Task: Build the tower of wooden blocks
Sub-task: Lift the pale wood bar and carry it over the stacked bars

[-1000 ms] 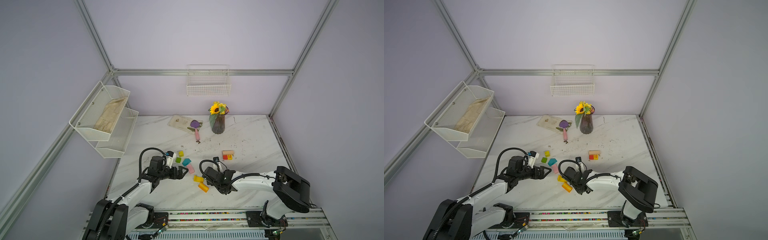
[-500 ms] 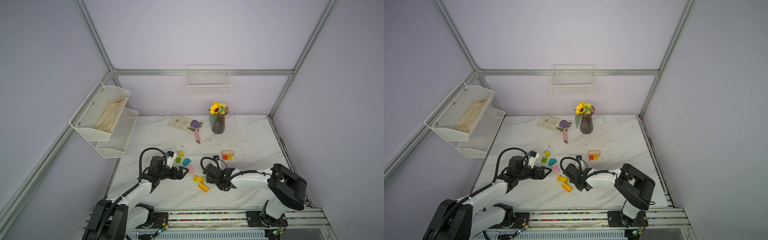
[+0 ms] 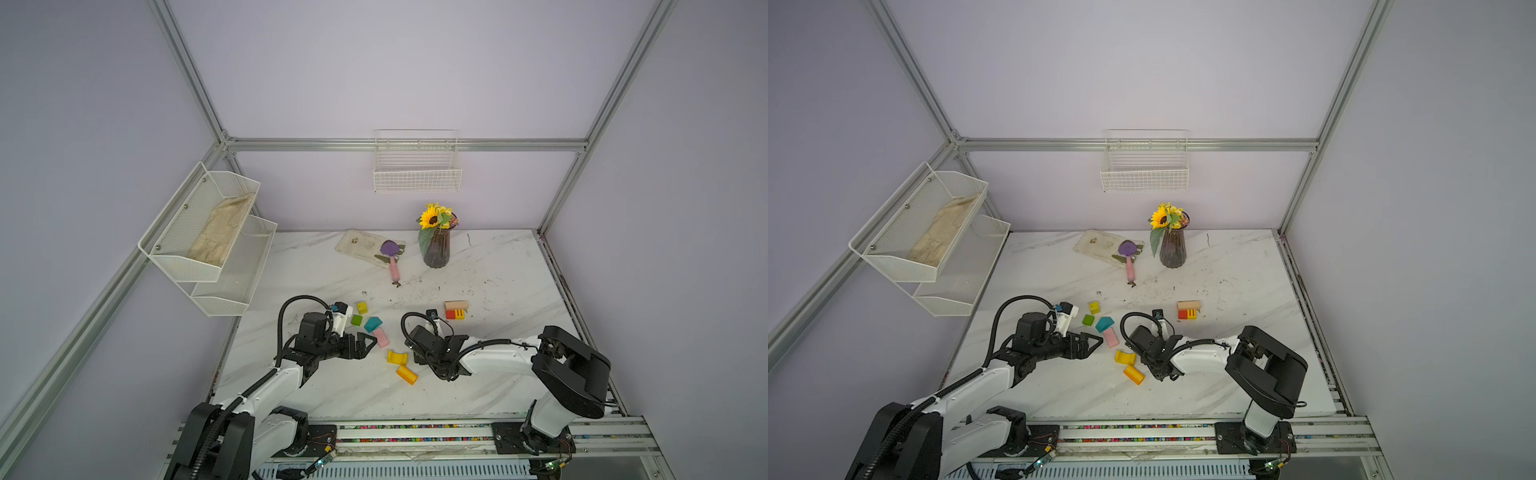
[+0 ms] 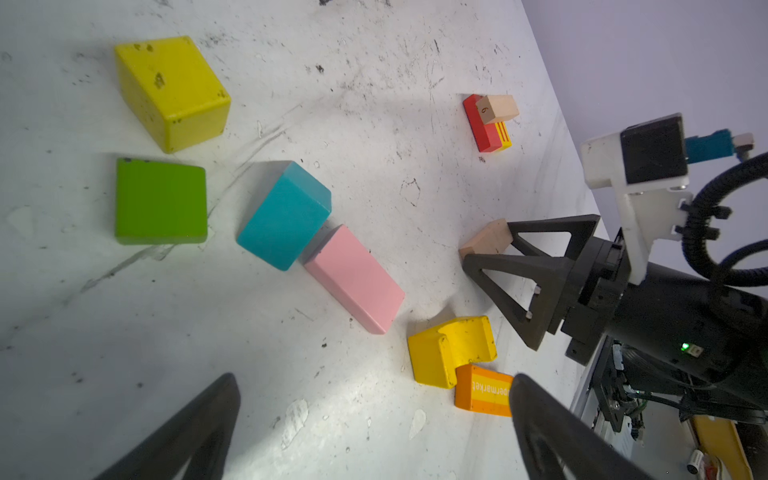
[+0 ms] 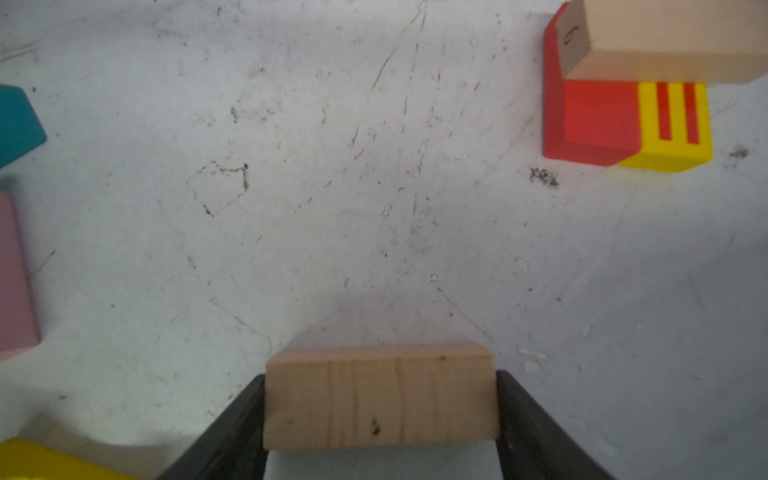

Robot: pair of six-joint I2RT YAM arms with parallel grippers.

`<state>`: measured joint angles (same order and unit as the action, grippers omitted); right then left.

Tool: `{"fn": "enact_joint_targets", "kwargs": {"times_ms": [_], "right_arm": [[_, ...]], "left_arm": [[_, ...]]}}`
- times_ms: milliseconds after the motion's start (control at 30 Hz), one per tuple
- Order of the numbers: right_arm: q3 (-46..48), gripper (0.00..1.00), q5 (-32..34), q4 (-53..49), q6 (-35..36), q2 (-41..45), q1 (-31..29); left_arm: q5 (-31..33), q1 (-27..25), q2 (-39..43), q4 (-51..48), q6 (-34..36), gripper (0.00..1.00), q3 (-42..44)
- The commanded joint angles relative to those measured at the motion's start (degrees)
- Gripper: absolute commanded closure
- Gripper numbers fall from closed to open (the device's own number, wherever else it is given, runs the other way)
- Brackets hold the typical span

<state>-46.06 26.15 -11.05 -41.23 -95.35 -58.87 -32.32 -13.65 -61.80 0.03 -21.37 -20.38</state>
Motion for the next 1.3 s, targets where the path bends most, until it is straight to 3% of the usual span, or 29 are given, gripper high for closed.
{"fn": "enact_joint_targets", "kwargs": {"times_ms": [0,100,167,233,300,367,400,433,533,900,1267], "right_arm": [[1.0,0.40,1.0,-3.6,0.3,0.2,0.5],[1.5,0.43,2.7,-3.9,0.7,3.2,1.1],[1.5,0.46,2.9,-4.3,1.2,5.6,2.4],[1.1,0.49,3.3,-4.8,1.9,7.6,3.7],[1.0,0.49,4.7,-4.8,2.8,9.0,4.5],[0.9,0.50,5.8,-4.8,3.8,10.2,5.8],[0.9,0.50,5.9,-4.8,4.0,10.7,6.5],[0.8,0.50,5.7,-4.8,4.4,11.4,7.4],[0.6,0.52,5.1,-4.9,5.7,13.8,9.9],[1.1,0.54,1.8,-5.1,9.6,18.0,19.2],[0.1,0.55,-3.9,-2.7,13.2,11.8,24.5]], "left_arm": [[-0.1,-0.3,3.6,0.0,1.4,0.00,-4.9],[-0.5,-0.4,6.9,-0.4,0.6,0.00,-4.4],[7.8,-0.5,9.2,-6.8,0.2,0.00,-5.1],[11.2,-0.5,10.1,-13.6,1.0,0.00,-6.6],[6.4,-0.5,10.3,-11.4,1.3,0.00,-5.9],[-8.1,-0.5,9.8,4.0,-1.4,0.00,-0.6],[-11.3,-0.4,8.9,11.7,-3.7,0.00,2.4],[-11.1,-0.2,8.2,13.2,-4.4,0.00,3.4],[-9.3,-0.1,8.5,3.4,0.0,0.00,0.4],[-9.2,-0.1,6.7,4.7,-0.3,0.00,0.6],[-10.6,-0.2,5.5,5.8,-0.4,0.00,0.5]]}}
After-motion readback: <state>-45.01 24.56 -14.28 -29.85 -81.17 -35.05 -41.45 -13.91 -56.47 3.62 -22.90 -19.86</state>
